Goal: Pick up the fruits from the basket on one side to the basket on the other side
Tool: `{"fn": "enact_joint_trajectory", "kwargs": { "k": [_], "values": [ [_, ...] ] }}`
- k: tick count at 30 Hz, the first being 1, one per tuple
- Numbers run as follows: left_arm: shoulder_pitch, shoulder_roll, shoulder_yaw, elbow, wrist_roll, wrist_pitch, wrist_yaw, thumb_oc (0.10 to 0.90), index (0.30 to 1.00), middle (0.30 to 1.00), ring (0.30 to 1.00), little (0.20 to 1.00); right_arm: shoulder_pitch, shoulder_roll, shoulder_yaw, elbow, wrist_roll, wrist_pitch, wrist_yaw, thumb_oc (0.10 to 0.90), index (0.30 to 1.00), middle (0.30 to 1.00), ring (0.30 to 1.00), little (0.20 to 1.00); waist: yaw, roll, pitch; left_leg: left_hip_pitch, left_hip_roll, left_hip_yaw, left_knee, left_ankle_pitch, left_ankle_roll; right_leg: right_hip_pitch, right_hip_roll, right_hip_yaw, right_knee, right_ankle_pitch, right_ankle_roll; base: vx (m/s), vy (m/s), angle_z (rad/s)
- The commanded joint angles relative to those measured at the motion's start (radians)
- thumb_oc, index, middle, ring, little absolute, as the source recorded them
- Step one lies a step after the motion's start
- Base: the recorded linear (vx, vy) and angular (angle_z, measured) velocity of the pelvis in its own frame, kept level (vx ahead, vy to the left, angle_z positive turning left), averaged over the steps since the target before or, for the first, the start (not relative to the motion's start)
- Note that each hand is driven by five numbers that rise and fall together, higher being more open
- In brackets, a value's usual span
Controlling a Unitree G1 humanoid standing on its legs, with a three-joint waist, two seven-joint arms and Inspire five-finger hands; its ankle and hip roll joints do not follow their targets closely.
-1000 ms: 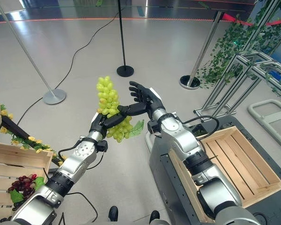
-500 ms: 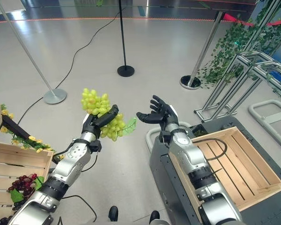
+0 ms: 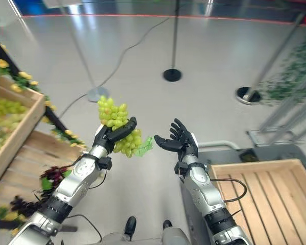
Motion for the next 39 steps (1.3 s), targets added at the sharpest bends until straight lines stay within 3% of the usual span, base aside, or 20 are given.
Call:
{"fn": "enact_joint_trajectory", "kwargs": {
  "k": [1, 6, 7, 8, 10, 12, 14, 15, 16, 17, 18, 20, 21, 22, 24, 29, 39],
  "values": [
    [-0.082, 0.019, 0.063, -0.176, -0.005, -0.159, -0.039, 0.400, 0.300, 0.300, 0.300, 0.300, -0.009, 0.022, -0.007, -0.089, -0.043, -0.117, 0.054, 0.800, 0.900, 0.900, 0.900, 0.900, 0.027, -0.089, -0.096, 0.032, -0.032, 0.020, 0.047, -0.040, -0.029, 0.071, -0.045, -0.030, -0.123, 0.120, -0.004, 0.00, -0.170, 0.29],
    [-0.042, 0.015, 0.074, -0.211, -0.001, -0.179, -0.055, 0.400, 0.300, 0.300, 0.300, 0.300, 0.027, 0.019, 0.018, -0.078, -0.052, -0.117, 0.062, 0.800, 0.900, 0.900, 0.900, 0.900, 0.045, -0.086, -0.088, -0.017, -0.028, 0.050, 0.048, -0.004, -0.048, 0.097, -0.047, -0.100, -0.159, 0.123, -0.019, -0.06, -0.067, 0.25],
    [-0.056, 0.006, 0.063, -0.204, -0.015, -0.189, -0.072, 0.400, 0.300, 0.300, 0.300, 0.300, 0.032, 0.019, 0.017, -0.066, -0.056, -0.117, 0.040, 0.800, 0.900, 0.900, 0.900, 0.900, 0.030, -0.088, -0.083, -0.029, -0.035, 0.151, 0.095, -0.024, -0.054, 0.102, -0.061, -0.165, -0.160, 0.120, -0.021, -0.10, 0.016, 0.49],
    [-0.058, 0.005, 0.063, -0.203, -0.016, -0.189, -0.072, 0.400, 0.300, 0.300, 0.300, 0.300, 0.031, 0.019, 0.017, -0.065, -0.056, -0.118, 0.039, 0.800, 0.900, 0.900, 0.900, 0.900, 0.028, -0.088, -0.082, -0.030, -0.036, 0.154, 0.099, -0.026, -0.055, 0.103, -0.062, -0.169, -0.160, 0.120, -0.022, -0.16, 0.028, 1.01],
    [-0.096, -0.008, 0.046, -0.193, -0.028, -0.193, -0.087, 0.400, 0.300, 0.300, 0.300, 0.300, 0.007, 0.023, 0.023, -0.016, -0.058, -0.127, 0.018, 0.800, 0.900, 0.900, 0.900, 0.900, 0.009, -0.092, -0.076, -0.027, -0.085, 0.250, 0.190, -0.092, -0.045, 0.103, -0.082, -0.234, -0.160, 0.126, -0.021, -0.15, 0.052, 1.32],
    [-0.134, -0.005, 0.038, -0.189, -0.042, -0.183, -0.098, 0.400, 0.300, 0.300, 0.300, 0.300, 0.003, 0.028, 0.021, 0.011, -0.053, -0.132, -0.012, 0.800, 0.900, 0.900, 0.900, 0.900, -0.009, -0.090, -0.078, -0.011, -0.099, 0.325, 0.232, -0.124, -0.038, 0.102, -0.088, -0.265, -0.154, 0.124, -0.019, -0.12, 0.080, 0.97],
    [-0.167, -0.004, 0.027, -0.194, -0.060, -0.165, -0.108, 0.400, 0.300, 0.300, 0.300, 0.300, 0.015, 0.036, 0.014, 0.022, -0.063, -0.141, -0.037, 0.800, 0.900, 0.900, 0.900, 0.900, -0.024, -0.072, -0.089, 0.025, -0.079, 0.354, 0.142, -0.109, -0.034, 0.099, -0.081, -0.289, -0.140, 0.119, -0.011, -0.07, 0.113, 0.71],
    [-0.172, -0.004, 0.024, -0.196, -0.063, -0.159, -0.107, 0.400, 0.300, 0.300, 0.300, 0.300, 0.018, 0.037, 0.015, 0.023, -0.066, -0.141, -0.041, 0.800, 0.900, 0.900, 0.900, 0.900, -0.027, -0.067, -0.091, 0.039, -0.075, 0.356, 0.104, -0.097, -0.033, 0.100, -0.080, -0.294, -0.137, 0.117, -0.009, -0.05, 0.147, 0.62],
    [-0.192, -0.001, 0.008, -0.190, -0.068, -0.141, -0.099, 0.400, 0.300, 0.300, 0.300, 0.300, 0.033, 0.046, 0.018, 0.037, -0.070, -0.151, -0.056, 0.800, 0.900, 0.900, 0.900, 0.900, -0.025, -0.048, -0.105, 0.071, -0.081, 0.307, 0.008, -0.061, -0.024, 0.095, -0.078, -0.300, -0.099, 0.100, 0.000, -0.04, 0.126, 0.64],
    [-0.200, 0.004, 0.000, -0.196, -0.067, -0.127, -0.105, 0.400, 0.300, 0.300, 0.300, 0.300, 0.048, 0.050, 0.017, 0.025, -0.060, -0.155, -0.066, 0.800, 0.900, 0.900, 0.900, 0.900, -0.023, -0.042, -0.110, 0.075, -0.088, 0.287, -0.009, -0.053, -0.013, 0.078, -0.082, -0.306, -0.030, 0.091, 0.011, -0.05, 0.156, 0.77],
    [-0.191, 0.022, 0.001, -0.221, -0.056, -0.121, -0.113, 0.400, 0.300, 0.300, 0.300, 0.300, 0.074, 0.057, 0.012, -0.002, -0.071, -0.162, -0.074, 0.800, 0.900, 0.900, 0.900, 0.900, -0.033, -0.037, -0.108, 0.083, -0.091, 0.276, -0.024, -0.046, 0.007, 0.005, -0.095, -0.287, 0.120, 0.111, 0.040, -0.03, 0.083, 0.58],
    [-0.176, 0.039, 0.010, -0.244, -0.064, -0.121, -0.125, 0.400, 0.300, 0.300, 0.300, 0.300, 0.107, 0.062, 0.003, -0.030, -0.080, -0.161, -0.073, 0.800, 0.900, 0.900, 0.900, 0.900, -0.055, -0.036, -0.098, 0.091, -0.095, 0.228, -0.035, -0.044, 0.022, -0.071, -0.090, -0.206, 0.181, 0.149, 0.059, -0.04, -0.032, 0.56],
    [-0.179, 0.052, 0.007, -0.246, -0.056, -0.138, -0.143, 0.400, 0.300, 0.300, 0.300, 0.300, 0.128, 0.062, -0.005, -0.038, -0.069, -0.169, -0.070, 0.800, 0.900, 0.900, 0.900, 0.900, -0.081, -0.036, -0.092, 0.094, -0.094, 0.190, -0.044, -0.045, 0.025, -0.083, -0.069, -0.131, 0.112, 0.138, 0.047, -0.03, -0.117, 0.77],
    [-0.184, 0.054, 0.005, -0.244, -0.050, -0.146, -0.143, 0.400, 0.300, 0.300, 0.300, 0.300, 0.133, 0.062, -0.009, -0.035, -0.071, -0.174, -0.067, 0.800, 0.900, 0.900, 0.900, 0.900, -0.092, -0.034, -0.087, 0.098, -0.092, 0.178, -0.045, -0.047, 0.024, -0.074, -0.061, -0.114, 0.077, 0.133, 0.040, -0.05, -0.133, 1.20],
    [-0.198, 0.073, 0.010, -0.255, -0.077, -0.146, -0.122, 0.400, 0.300, 0.300, 0.300, 0.300, 0.121, 0.062, -0.016, 0.017, -0.068, -0.176, -0.043, 0.800, 0.900, 0.900, 0.900, 0.900, -0.084, -0.036, -0.088, 0.096, -0.091, 0.183, -0.043, -0.049, 0.021, -0.038, -0.051, -0.131, 0.026, 0.107, 0.023, -0.02, -0.107, 1.07],
    [-0.201, 0.078, 0.066, -0.339, -0.077, -0.115, -0.138, 0.400, 0.300, 0.300, 0.300, 0.300, 0.077, 0.071, -0.003, 0.059, -0.081, -0.127, -0.069, 0.800, 0.900, 0.900, 0.900, 0.900, -0.037, -0.052, -0.113, 0.097, -0.084, 0.200, -0.036, -0.049, 0.006, 0.071, -0.052, -0.144, -0.138, 0.140, 0.015, 0.05, -0.101, 0.46],
    [-0.289, 0.206, 0.189, -0.380, -0.271, -0.080, -0.072, 0.400, 0.300, 0.300, 0.300, 0.300, 0.098, 0.078, 0.018, 0.108, -0.097, -0.079, -0.068, 0.800, 0.900, 0.900, 0.900, 0.900, -0.021, -0.044, -0.158, 0.094, -0.076, 0.187, -0.045, -0.045, -0.011, 0.104, -0.048, -0.150, -0.180, 0.133, 0.011, 0.03, -0.016, 0.03]
  ]
}}
